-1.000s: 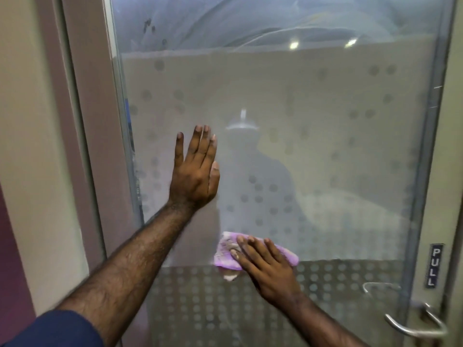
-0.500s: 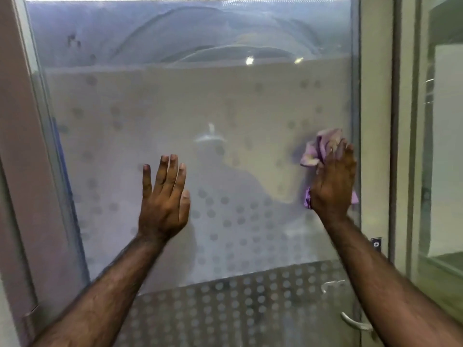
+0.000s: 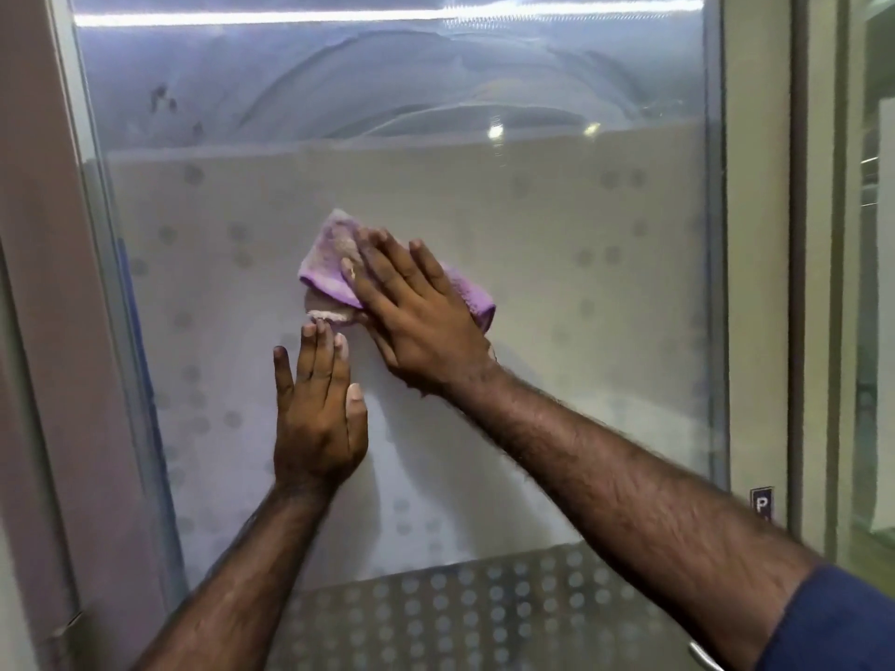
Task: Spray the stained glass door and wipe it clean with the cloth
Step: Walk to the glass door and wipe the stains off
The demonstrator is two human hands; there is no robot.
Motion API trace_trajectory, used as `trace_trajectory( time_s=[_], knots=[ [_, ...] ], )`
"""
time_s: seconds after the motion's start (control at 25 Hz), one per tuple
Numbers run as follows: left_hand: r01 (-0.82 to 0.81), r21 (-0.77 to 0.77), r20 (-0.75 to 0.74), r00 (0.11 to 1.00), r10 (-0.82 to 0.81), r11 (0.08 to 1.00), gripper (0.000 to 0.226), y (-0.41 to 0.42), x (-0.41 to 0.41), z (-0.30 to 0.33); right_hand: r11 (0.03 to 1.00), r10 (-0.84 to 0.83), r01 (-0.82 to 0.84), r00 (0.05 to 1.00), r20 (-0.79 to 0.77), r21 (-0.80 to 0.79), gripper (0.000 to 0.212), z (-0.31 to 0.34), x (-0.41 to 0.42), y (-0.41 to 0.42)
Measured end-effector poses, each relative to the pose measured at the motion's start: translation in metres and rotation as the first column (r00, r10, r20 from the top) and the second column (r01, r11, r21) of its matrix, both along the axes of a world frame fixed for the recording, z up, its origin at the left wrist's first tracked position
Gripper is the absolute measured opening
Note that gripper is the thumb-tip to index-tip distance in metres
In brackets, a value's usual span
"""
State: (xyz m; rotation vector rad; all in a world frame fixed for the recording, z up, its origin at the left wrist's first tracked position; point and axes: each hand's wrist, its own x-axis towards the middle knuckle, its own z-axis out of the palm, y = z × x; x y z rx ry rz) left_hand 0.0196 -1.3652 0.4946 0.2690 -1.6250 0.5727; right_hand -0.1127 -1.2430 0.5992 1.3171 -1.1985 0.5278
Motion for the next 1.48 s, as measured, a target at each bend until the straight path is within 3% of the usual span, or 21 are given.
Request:
trace_trajectory(
  time_s=[0.12,0.32,0.4,0.52,0.8,0.92,1.0,1.08,1.12,1.24,1.32,1.4,1.48],
  knots=[
    [-0.018,0.033,-0.018,1.000,0.019,0.999,0.055,-0.003,0.002,-0.002,1.000,-0.013,0.012,0.997,-0.070,-0.002,0.061,0.004,-0.018,0.017],
    [-0.046,0.056,0.020,0.999,0.045,0.997,0.058,-0.007,0.002,-0.001,0.961,-0.065,0.149,0.941,0.331,-0.234,0.061,0.039,-0.094,0.084],
    [-0.056,0.065,0.030,0.998,0.054,0.996,0.059,-0.007,0.002,-0.001,0.945,-0.020,0.164,0.891,0.454,-0.281,0.060,0.020,-0.116,0.104],
    [-0.080,0.066,0.043,0.996,0.077,0.995,0.058,-0.005,0.002,-0.001,0.951,0.049,0.115,0.861,0.507,-0.286,0.062,-0.043,-0.115,0.100],
    [-0.128,0.132,0.137,0.984,0.110,0.983,0.061,0.007,0.011,-0.005,0.994,-0.021,-0.021,0.922,0.387,0.105,0.073,-0.233,-0.053,0.078],
    [-0.024,0.109,0.158,0.987,0.007,0.994,0.061,0.020,0.019,-0.016,0.960,-0.007,-0.101,0.925,0.381,0.262,0.074,-0.282,-0.039,0.088],
    [0.101,0.108,0.187,0.975,-0.120,0.989,0.062,0.035,0.024,-0.029,0.939,0.025,-0.186,0.876,0.482,0.289,0.072,-0.297,-0.026,0.098],
    [0.192,0.143,0.209,0.953,-0.219,0.971,0.061,0.051,0.025,-0.049,0.935,0.103,-0.302,0.733,0.672,0.187,0.064,-0.306,-0.011,0.111],
    [0.224,0.180,0.217,0.941,-0.260,0.958,0.060,0.060,0.024,-0.061,0.927,0.170,-0.365,0.612,0.773,0.086,0.058,-0.308,-0.002,0.119],
    [0.323,0.291,0.269,0.875,-0.401,0.900,0.058,0.093,0.018,-0.100,0.849,0.347,-0.465,0.135,0.928,-0.250,0.047,-0.299,0.034,0.150],
    [0.374,0.366,0.360,0.787,-0.500,0.852,0.058,0.116,0.010,-0.130,0.819,0.380,-0.372,-0.220,0.898,-0.437,0.040,-0.293,0.048,0.168],
    [0.381,0.527,0.376,0.697,-0.610,0.760,0.059,0.142,0.000,-0.158,0.764,0.434,-0.211,-0.531,0.728,-0.609,0.037,-0.298,0.047,0.185],
    [0.301,0.800,0.247,0.623,-0.742,0.520,0.060,0.173,-0.006,-0.178,0.754,0.404,-0.132,-0.681,0.611,-0.644,0.036,-0.307,0.045,0.208]
  ],
)
